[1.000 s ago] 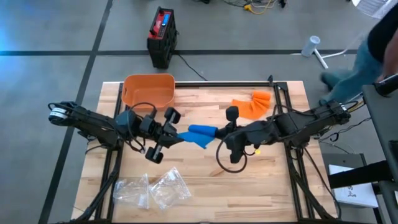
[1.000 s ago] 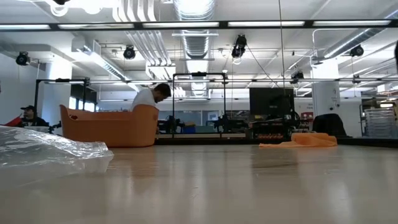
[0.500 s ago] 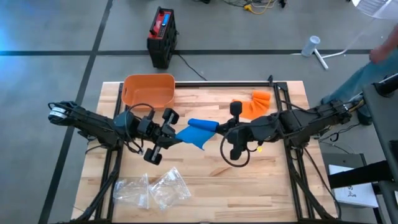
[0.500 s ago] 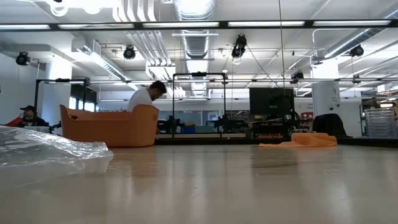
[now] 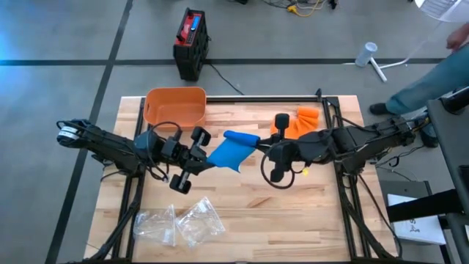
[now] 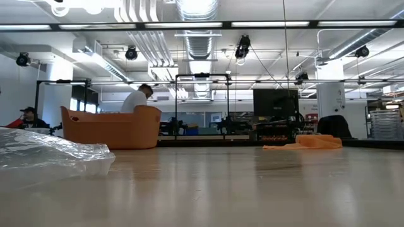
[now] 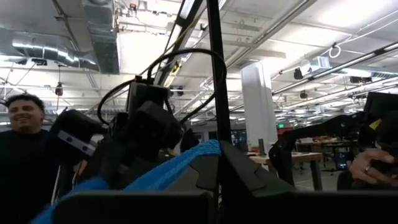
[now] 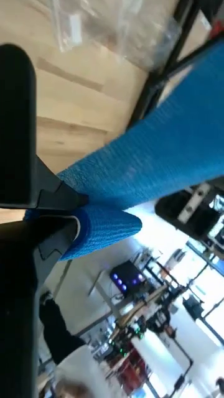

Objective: Roll bandage
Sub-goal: Roll the blue bandage

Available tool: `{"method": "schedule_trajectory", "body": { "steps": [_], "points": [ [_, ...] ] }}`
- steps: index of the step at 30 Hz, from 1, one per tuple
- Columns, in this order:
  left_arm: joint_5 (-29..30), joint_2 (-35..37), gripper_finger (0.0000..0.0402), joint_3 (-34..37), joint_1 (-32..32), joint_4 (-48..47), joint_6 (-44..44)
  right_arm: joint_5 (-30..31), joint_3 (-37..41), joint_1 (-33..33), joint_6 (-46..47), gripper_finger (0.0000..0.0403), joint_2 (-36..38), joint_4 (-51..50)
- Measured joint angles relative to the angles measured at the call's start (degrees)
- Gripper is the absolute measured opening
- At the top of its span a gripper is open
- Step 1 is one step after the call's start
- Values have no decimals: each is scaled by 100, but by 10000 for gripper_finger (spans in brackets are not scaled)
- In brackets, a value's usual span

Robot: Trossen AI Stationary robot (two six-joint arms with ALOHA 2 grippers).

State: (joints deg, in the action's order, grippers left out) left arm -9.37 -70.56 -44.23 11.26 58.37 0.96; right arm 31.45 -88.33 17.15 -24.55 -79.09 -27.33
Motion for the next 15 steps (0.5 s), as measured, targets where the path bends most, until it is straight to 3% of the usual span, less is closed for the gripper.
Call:
{"method": "schedule_trajectory", "body": {
  "steps": [15],
  "points": [
    [0, 15, 0, 9, -1, -131, 10, 16, 57, -19, 365, 2, 415, 375]
  ]
}}
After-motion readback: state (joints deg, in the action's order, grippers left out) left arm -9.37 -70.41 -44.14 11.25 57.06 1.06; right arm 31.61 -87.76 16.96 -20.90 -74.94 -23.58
